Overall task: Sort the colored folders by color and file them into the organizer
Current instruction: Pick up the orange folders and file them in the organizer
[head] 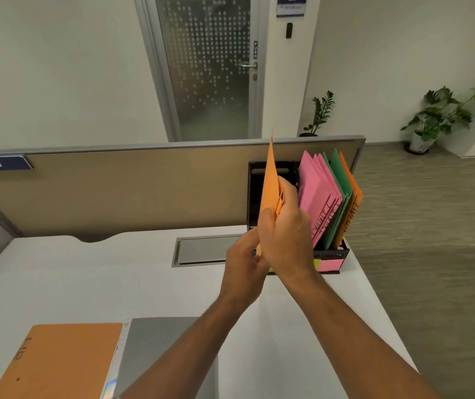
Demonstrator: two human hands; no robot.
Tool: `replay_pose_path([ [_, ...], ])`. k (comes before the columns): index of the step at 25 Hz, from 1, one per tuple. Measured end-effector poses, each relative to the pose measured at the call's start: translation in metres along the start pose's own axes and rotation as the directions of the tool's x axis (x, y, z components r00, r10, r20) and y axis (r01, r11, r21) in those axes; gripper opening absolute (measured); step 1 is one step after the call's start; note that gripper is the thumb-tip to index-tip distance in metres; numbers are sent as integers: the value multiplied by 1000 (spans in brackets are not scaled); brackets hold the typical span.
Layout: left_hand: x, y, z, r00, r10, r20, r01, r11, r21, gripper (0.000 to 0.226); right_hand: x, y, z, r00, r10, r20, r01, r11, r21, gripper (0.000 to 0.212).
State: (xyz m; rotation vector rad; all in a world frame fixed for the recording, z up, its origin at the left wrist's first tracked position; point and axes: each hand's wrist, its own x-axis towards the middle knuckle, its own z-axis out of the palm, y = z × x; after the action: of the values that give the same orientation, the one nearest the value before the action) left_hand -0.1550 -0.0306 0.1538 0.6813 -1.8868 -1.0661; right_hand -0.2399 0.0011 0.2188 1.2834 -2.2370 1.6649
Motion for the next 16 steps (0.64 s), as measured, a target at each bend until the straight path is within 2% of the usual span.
replay_pose_path([
  [2, 20, -5, 10, 1000, -7, 8, 7, 999, 33, 32, 18, 10, -4, 999, -43, 1, 43, 999, 31, 45],
  [6, 58, -11, 21, 1000, -4, 4, 3, 998, 59, 46, 55, 25, -3, 992, -125, 26, 124, 991, 42, 49],
  [10, 87, -29, 32, 999, -31, -18, 32, 998, 49, 35, 76, 41, 9, 985, -153, 74, 150, 987, 51, 66],
  [16, 101, -62, 48, 993, -119, -6, 119, 992, 33, 31, 84, 73, 28, 973, -140, 185, 136, 990, 36, 68],
])
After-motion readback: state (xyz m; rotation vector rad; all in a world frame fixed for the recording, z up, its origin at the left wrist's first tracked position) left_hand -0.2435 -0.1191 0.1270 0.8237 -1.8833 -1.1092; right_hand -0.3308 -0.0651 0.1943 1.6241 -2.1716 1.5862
